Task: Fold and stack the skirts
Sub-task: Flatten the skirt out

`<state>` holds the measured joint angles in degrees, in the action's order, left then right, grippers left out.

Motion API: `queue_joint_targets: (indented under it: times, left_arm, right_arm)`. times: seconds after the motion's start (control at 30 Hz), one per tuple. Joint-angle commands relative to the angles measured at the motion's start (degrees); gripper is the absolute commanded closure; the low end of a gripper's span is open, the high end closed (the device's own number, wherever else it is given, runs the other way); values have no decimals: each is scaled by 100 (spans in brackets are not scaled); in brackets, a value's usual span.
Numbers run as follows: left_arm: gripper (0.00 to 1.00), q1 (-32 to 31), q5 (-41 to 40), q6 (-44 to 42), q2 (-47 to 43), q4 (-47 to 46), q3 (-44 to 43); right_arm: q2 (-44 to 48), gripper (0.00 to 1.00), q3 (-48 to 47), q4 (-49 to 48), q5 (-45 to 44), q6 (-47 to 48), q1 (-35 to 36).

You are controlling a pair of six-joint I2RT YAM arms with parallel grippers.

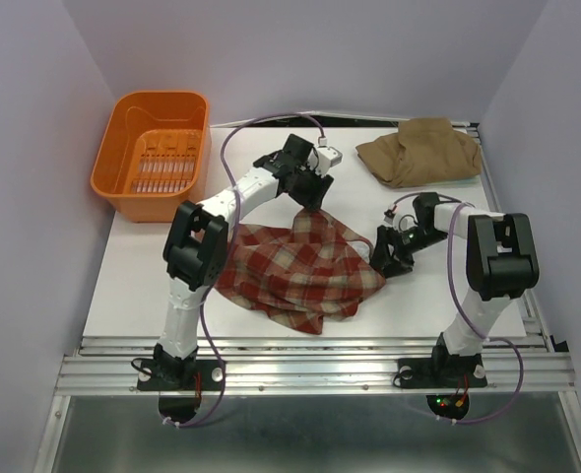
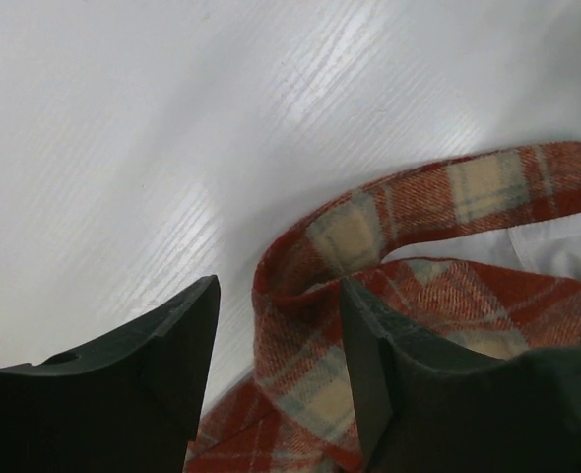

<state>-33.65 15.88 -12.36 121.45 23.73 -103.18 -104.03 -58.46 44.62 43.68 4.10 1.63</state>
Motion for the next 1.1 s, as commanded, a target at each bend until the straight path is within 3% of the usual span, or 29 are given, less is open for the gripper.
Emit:
queue_joint_targets:
  times: [0.0, 0.03, 0.1, 0.17, 0.23, 0.33, 0.6, 0.77, 1.07]
  left_arm:
    - [50, 95, 644, -56, -86, 194, 236]
    - [54, 130, 740, -12, -78, 176, 263]
    - [66, 174, 846, 49, -51, 167, 289]
    - [70, 262, 934, 76, -51, 176, 245]
    - [82, 350, 1065, 93, -68, 255, 175]
    - [100, 569, 1198, 85, -191, 369, -9]
    - [100, 1018, 1383, -230, -1183, 256, 34]
    - [100, 1027, 1129, -601, -2272, 1, 560]
    - [100, 1089, 873, -873, -3380, -61, 798]
  right_arm:
    - [-311, 38, -131, 143, -44, 223, 110]
    - [-355, 49, -157, 169, -26, 240, 110]
    - [-355, 58, -210, 257, -26, 302, 110]
    - [-346, 72, -254, 336, -26, 381, 110]
    - [-311, 86, -342, 503, -53, 478, 110]
    - [-136, 99, -412, 600, -210, 495, 110]
    - [426, 99, -824, 855, -913, 618, 110]
    - [603, 99, -1710, 978, -1895, 636, 110]
    - [585, 99, -3224, 1145, -3303, 934, 110]
